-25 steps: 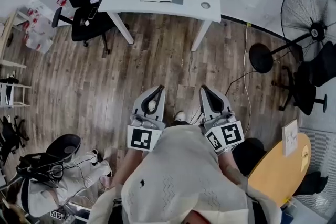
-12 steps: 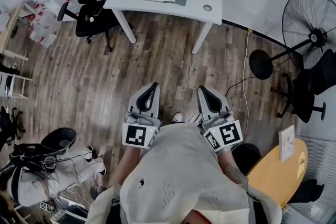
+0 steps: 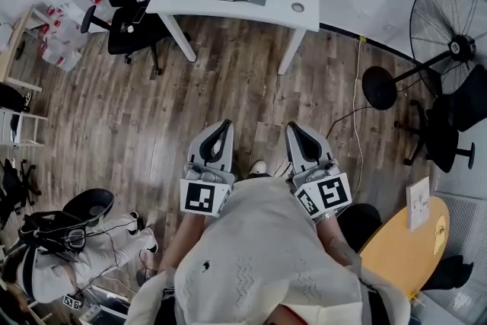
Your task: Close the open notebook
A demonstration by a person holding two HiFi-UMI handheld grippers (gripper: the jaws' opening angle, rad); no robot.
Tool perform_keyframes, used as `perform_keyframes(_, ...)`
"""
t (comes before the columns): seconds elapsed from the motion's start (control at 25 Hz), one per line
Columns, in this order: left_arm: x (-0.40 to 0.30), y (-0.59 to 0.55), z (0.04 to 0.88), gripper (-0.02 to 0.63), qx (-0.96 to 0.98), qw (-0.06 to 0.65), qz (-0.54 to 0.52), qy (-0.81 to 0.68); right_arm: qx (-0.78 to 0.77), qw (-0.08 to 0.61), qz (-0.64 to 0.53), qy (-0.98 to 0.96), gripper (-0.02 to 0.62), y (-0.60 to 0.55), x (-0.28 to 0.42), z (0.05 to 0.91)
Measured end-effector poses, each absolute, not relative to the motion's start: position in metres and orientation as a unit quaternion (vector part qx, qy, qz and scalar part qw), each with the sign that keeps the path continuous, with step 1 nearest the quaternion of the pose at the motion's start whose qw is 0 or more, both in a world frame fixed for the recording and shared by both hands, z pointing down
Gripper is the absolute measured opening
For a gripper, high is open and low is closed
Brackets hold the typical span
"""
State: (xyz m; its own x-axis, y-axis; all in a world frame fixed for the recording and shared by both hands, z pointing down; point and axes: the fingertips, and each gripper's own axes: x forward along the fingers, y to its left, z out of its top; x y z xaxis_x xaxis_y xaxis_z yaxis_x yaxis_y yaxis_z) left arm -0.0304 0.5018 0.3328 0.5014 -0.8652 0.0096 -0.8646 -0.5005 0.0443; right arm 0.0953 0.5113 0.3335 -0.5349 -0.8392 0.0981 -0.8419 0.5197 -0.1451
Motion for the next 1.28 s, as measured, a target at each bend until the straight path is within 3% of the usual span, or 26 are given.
perform_keyframes(0.44, -0.037, 0.455, 0.336, 0.017, 0.868, 0.028, -0.008, -0.495, 0.495, 0.023, 0.087, -0.864, 0.002, 0.472, 0.092, 0.34)
perform_keyframes(1.28, -0.103, 0.304, 0.343, 0.017, 0.894, 0.038, -0.014, -0.447, 0.53, 0.043, 0.087, -0.842, 0.002, 0.334, 0.018, 0.343)
